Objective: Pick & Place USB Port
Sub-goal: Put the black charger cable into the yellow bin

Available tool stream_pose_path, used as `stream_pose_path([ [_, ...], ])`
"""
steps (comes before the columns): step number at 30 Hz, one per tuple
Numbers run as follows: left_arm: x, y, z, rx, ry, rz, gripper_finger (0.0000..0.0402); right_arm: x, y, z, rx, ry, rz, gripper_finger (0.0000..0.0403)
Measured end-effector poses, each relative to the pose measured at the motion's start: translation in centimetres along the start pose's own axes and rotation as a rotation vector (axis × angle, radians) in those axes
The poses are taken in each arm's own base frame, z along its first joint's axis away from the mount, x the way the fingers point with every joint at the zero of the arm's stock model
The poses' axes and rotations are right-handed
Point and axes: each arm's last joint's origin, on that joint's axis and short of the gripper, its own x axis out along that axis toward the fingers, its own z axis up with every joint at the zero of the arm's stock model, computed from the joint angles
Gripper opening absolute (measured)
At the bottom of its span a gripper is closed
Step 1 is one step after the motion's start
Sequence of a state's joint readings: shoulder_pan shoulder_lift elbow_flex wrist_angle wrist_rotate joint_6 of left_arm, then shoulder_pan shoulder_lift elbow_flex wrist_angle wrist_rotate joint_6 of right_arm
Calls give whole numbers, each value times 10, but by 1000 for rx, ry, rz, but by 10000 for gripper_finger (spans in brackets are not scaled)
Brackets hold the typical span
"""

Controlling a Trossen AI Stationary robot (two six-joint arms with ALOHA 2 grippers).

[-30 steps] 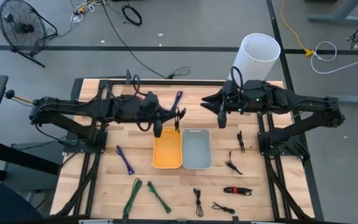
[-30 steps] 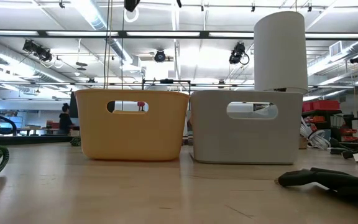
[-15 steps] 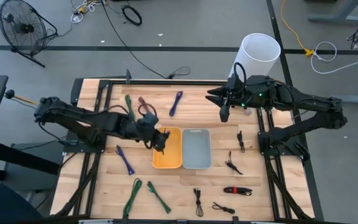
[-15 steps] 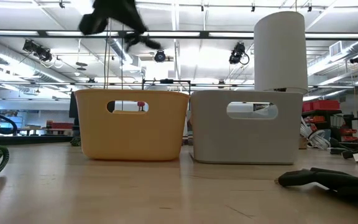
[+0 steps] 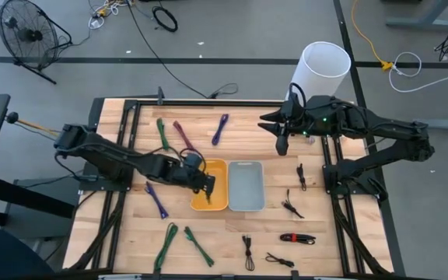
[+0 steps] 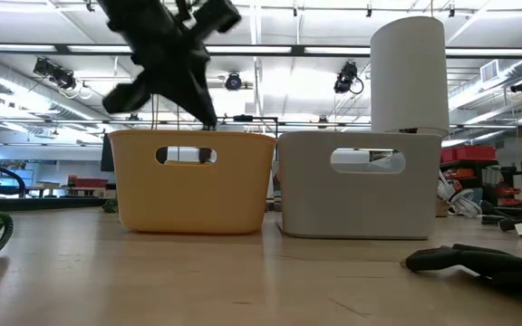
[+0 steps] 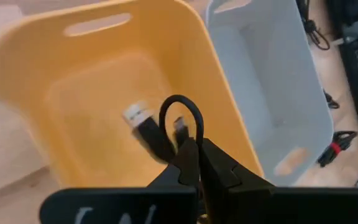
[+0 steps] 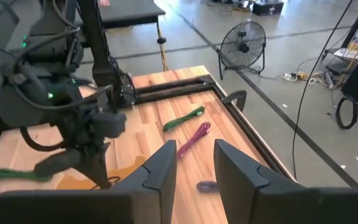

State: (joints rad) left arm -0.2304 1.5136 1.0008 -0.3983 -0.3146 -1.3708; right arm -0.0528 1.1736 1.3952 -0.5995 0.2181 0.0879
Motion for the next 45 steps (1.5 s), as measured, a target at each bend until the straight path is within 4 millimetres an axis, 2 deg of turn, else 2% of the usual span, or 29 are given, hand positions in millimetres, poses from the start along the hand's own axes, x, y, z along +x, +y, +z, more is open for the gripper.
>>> stream_pose_path([
  [4,12,-1,2,-3,16,-5,3,0,0,-1,-3,10,-1,110],
  [7,18,0,5,-5,25,-5,20,0,0,-1,-2,14,-2,110],
  [20,20,4,12,49,45,17,130,0,0,-2,2,25,-3,110],
  [26,18,-5,16,157,42,-87,153,0,0,-4,0,36,-5,110],
  [29,10,-11,24,204,11,-166,151,0,0,-4,1,41,-5,110],
  [34,-14,-18,43,333,-90,-272,140,0,-1,-8,28,81,-8,110],
  [41,-75,-21,69,594,-295,-421,127,6,0,-18,97,124,6,110],
  [45,-105,-16,74,718,-380,-462,126,13,2,-28,147,144,11,110],
])
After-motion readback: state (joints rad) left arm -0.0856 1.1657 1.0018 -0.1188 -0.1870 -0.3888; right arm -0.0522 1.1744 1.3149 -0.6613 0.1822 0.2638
